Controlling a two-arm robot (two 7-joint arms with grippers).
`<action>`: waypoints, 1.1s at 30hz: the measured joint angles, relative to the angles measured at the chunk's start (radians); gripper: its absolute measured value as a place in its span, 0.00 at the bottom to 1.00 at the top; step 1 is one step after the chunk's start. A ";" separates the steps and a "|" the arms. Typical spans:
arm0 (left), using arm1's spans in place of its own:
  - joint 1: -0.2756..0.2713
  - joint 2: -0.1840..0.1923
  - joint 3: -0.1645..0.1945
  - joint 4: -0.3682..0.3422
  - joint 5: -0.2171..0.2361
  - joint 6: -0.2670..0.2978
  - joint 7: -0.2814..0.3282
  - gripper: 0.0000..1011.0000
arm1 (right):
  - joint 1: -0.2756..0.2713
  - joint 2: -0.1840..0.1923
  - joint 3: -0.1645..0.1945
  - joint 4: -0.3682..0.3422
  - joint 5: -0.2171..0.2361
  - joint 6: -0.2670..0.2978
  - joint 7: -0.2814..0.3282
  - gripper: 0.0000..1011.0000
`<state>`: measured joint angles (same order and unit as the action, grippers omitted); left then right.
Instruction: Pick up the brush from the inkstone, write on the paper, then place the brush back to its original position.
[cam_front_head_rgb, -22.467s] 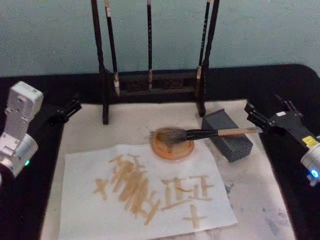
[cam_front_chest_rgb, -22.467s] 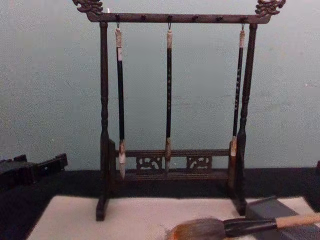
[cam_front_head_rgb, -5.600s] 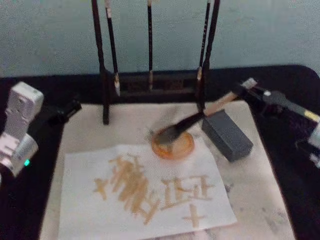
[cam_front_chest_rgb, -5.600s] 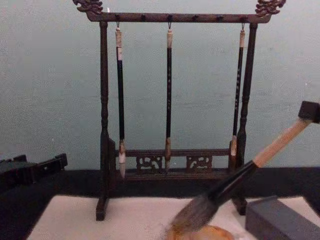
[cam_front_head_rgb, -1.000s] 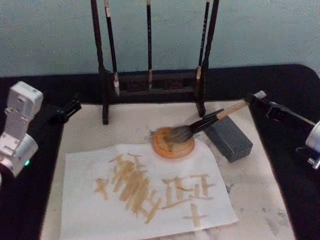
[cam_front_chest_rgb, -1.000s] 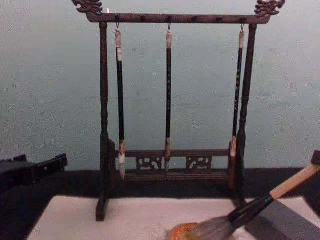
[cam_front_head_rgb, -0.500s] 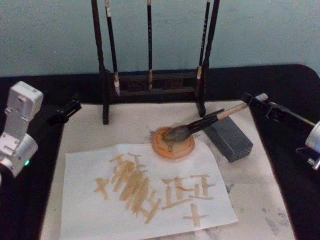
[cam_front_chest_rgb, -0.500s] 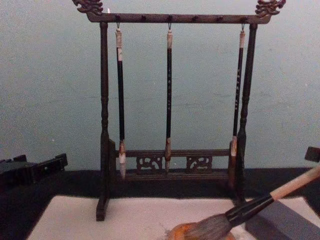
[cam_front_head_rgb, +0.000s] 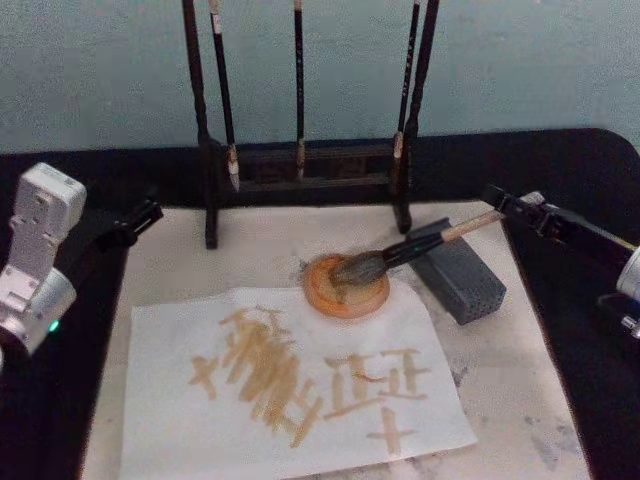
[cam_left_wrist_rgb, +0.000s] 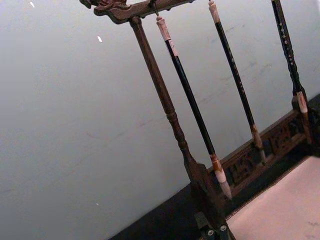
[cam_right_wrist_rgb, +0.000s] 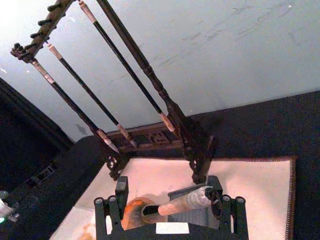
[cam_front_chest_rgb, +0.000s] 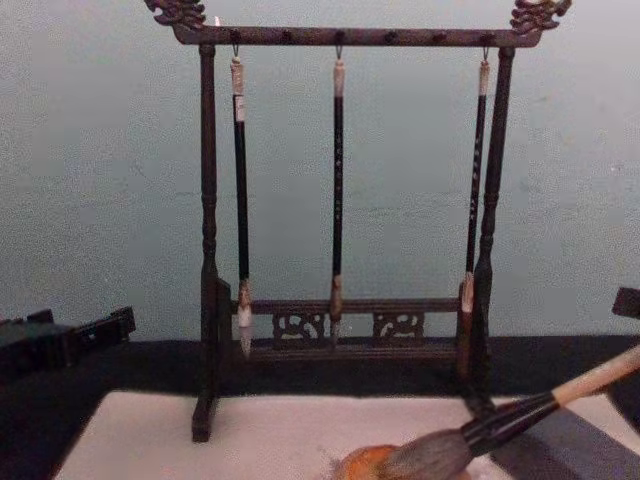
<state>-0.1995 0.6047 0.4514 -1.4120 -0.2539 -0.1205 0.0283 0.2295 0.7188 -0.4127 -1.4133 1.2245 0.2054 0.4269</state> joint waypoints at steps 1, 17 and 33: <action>0.000 0.000 0.000 0.000 0.000 0.000 0.000 0.99 | -0.001 0.002 0.000 -0.001 0.000 0.000 -0.002 1.00; 0.000 0.000 0.000 0.000 0.000 0.000 0.000 0.99 | -0.023 0.011 0.016 0.012 -0.011 -0.016 -0.019 1.00; 0.000 0.000 0.000 0.000 0.000 0.000 0.000 0.99 | -0.054 0.014 0.042 0.007 -0.025 -0.035 -0.028 1.00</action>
<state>-0.1995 0.6047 0.4514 -1.4120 -0.2539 -0.1206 0.0283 0.1755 0.7331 -0.3703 -1.4063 1.1991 0.1703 0.3988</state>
